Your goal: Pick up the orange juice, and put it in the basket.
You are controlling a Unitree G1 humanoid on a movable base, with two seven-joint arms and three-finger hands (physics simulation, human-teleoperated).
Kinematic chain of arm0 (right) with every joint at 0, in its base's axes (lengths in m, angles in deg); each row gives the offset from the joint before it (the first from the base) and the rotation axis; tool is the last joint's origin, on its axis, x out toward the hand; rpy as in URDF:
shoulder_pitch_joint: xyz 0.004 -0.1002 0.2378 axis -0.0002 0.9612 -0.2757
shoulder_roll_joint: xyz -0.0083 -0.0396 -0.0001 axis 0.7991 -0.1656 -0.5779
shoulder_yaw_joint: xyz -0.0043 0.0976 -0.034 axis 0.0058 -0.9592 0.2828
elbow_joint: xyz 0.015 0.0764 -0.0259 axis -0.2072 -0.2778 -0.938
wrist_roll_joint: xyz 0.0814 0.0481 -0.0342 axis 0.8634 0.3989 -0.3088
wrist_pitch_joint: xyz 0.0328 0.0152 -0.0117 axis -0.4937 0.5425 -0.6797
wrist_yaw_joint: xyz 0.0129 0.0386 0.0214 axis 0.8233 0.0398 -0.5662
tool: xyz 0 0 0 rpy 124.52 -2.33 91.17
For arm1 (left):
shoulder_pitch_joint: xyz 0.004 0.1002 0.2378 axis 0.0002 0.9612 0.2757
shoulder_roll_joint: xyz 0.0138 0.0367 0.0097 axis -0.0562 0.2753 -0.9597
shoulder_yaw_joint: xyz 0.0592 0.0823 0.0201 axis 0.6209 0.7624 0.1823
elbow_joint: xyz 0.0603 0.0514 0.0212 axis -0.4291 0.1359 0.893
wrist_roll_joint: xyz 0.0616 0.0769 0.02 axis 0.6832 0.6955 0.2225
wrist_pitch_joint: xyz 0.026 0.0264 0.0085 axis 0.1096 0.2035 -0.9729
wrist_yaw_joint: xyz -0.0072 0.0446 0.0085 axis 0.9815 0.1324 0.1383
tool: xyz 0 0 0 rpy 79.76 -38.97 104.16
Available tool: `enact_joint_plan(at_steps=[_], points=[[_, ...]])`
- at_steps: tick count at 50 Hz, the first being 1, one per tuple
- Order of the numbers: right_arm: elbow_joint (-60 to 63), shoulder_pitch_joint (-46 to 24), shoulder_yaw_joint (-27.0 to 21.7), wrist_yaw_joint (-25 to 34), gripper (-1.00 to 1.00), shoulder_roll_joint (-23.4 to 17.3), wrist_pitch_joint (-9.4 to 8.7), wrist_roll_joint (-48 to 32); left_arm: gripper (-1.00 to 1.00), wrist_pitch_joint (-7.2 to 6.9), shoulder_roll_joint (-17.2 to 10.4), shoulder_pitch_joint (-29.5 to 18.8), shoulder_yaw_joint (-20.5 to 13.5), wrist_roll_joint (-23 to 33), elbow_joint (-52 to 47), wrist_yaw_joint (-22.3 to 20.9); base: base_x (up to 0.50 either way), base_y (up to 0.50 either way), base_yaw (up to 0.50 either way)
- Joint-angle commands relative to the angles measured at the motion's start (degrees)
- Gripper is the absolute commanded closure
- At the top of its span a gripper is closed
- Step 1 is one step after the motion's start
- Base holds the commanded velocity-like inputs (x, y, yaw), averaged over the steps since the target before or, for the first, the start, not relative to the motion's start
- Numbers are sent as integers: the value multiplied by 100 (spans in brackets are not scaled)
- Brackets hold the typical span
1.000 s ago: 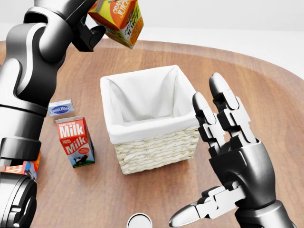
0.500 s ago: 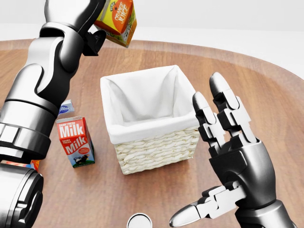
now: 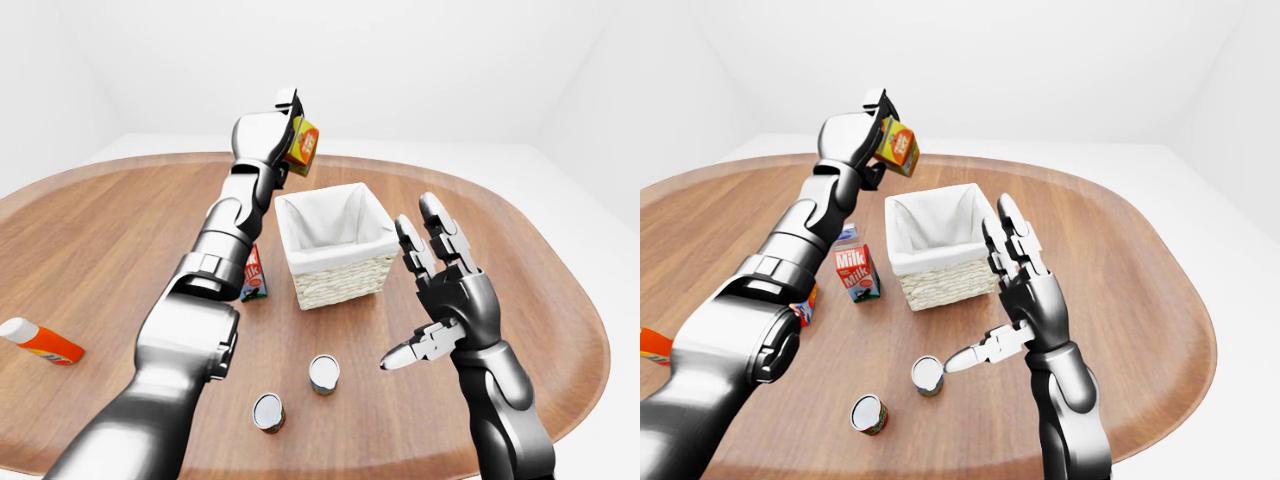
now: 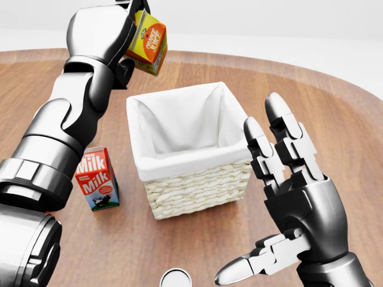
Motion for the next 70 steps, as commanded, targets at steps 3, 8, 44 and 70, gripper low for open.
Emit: enact_joint_plan(at_steps=[3,8,44,70], points=[[-38,13,-11,12,-100,2,36,8,100,0,95,-31,-102,-67,241,571,0,0,0],[-60,19,-28,21,-100,-1,56,12,100,0,155,-15,-122,-192,350,616,0,0,0],[-15,25,-60,34,-100,-9,21,50,100,0,417,163,-139,-633,1099,1017,0,0,0],[-106,33,-57,47,-100,-1,96,44,100,0,713,352,-119,-802,1213,1082,0,0,0]])
